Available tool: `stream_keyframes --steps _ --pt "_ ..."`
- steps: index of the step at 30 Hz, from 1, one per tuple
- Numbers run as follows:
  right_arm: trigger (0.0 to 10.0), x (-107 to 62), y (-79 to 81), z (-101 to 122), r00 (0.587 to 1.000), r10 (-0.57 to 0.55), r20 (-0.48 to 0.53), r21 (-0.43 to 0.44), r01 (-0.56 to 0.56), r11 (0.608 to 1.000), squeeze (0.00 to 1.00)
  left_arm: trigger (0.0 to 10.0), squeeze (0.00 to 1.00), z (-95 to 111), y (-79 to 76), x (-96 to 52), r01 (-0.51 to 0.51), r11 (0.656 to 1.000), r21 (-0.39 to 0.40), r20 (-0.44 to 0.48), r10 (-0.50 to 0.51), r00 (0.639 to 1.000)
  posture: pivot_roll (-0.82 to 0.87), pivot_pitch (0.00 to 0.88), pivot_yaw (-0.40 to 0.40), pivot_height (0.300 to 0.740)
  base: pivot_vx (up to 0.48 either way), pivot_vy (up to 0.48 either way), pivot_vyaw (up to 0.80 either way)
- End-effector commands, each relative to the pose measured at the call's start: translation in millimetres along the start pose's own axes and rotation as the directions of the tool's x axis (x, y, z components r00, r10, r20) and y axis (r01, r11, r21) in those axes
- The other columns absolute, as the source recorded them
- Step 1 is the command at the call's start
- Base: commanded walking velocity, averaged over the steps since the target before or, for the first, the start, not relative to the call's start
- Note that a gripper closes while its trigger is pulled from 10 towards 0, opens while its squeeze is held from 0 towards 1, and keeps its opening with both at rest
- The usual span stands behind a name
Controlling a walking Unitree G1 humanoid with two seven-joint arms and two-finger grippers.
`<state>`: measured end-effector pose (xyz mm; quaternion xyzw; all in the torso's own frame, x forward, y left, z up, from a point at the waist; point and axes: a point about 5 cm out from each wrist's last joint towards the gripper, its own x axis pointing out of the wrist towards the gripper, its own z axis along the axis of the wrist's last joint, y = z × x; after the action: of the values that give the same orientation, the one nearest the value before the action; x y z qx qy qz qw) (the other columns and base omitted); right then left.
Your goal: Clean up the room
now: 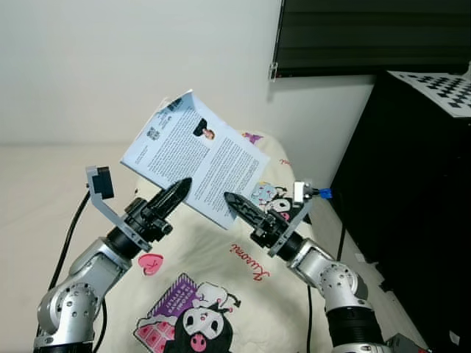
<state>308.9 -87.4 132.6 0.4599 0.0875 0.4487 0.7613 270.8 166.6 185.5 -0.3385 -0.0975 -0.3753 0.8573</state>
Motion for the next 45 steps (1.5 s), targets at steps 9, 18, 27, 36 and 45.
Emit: stream_keyframes --steps 9,18,27,36,45 --pt "0.0 5.7 8.9 3 0.997 0.067 0.042 0.028 -0.068 0.997 0.00 10.0 0.00 2 -15.6 2.4 0.113 0.994 0.006 -0.005 -0.113 0.994 -0.05 0.000 -0.040 0.740 0.000 0.000 0.00" --pt "0.0 -4.3 17.5 20 0.985 0.134 0.107 0.017 -0.136 0.991 0.00 10.0 0.00 0 -11.6 0.2 0.098 0.995 0.003 -0.031 -0.097 0.995 -0.05 0.000 -0.037 0.740 0.000 0.000 0.00" --pt "0.0 -7.4 20.2 20 0.984 0.164 0.074 0.001 -0.165 0.986 0.00 10.0 0.00 0 0.6 -3.6 0.027 0.999 0.024 -0.052 -0.026 0.998 -0.04 0.000 -0.039 0.740 0.000 0.000 0.00" --pt "0.0 -8.0 16.5 19 0.988 0.139 0.066 -0.011 -0.139 0.990 0.00 10.0 0.57 -7 8.0 -5.2 -0.017 1.000 0.016 -0.081 0.019 0.997 -0.03 0.000 -0.040 0.740 0.000 0.000 0.00" --pt "0.0 -12.7 3.9 20 0.995 0.047 0.091 -0.035 -0.044 0.998 0.00 10.0 1.00 -13 24.1 -13.2 -0.124 0.992 -0.004 -0.081 0.124 0.989 -0.03 0.000 -0.036 0.740 0.000 0.000 0.00"
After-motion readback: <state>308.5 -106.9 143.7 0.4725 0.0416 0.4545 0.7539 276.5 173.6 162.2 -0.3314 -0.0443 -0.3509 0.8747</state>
